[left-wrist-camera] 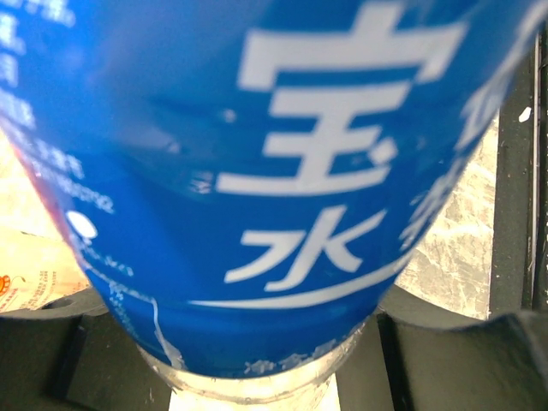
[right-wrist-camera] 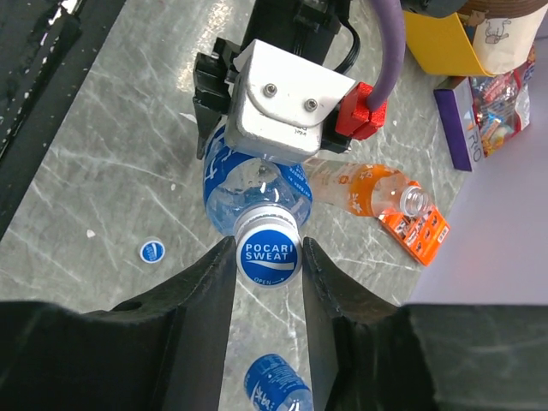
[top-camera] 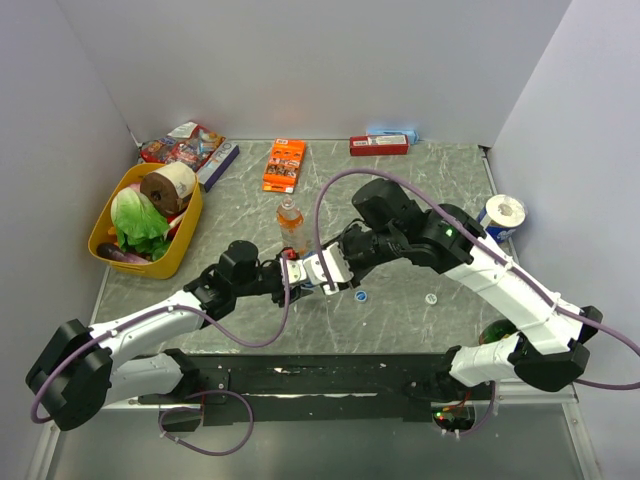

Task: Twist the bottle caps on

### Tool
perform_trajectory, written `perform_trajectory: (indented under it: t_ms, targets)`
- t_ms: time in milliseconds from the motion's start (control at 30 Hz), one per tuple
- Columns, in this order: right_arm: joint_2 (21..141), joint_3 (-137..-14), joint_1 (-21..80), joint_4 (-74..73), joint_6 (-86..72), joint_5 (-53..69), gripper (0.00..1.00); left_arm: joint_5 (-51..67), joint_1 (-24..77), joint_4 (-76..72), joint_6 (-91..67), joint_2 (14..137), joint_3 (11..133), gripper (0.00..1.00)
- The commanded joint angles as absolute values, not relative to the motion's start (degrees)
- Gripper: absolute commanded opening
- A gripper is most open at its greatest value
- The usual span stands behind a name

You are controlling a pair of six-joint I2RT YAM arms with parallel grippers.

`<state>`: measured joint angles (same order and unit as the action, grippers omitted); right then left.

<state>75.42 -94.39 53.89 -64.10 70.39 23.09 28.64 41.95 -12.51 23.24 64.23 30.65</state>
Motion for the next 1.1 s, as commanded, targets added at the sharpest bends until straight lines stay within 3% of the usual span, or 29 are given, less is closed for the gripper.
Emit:
perform_trajectory:
  t_ms: [0, 467, 833, 1067]
  targets:
    - [74.62, -93.6, 54.32, -61.18, 69.44, 21.62, 0.35, 30.41, 41.75, -16.61, 23.73, 63.19, 31.99, 0.01]
    - [77.43, -99.93, 49.66, -60.3, 56.79, 26.19, 0.27, 26.98, 41.48, -24.69, 22.76, 61.08, 27.25, 0.01]
    - [79.36, -101.6, 48.87, -60.73, 53.44, 28.03, 0.26, 25.05, 41.48, -27.42, 21.1, 61.0, 27.16, 0.01]
    - [81.56, -102.65, 48.34, -59.5, 40.55, 27.61, 0.25, 17.6, 41.57, -32.77, 16.62, 61.35, 27.25, 0.01]
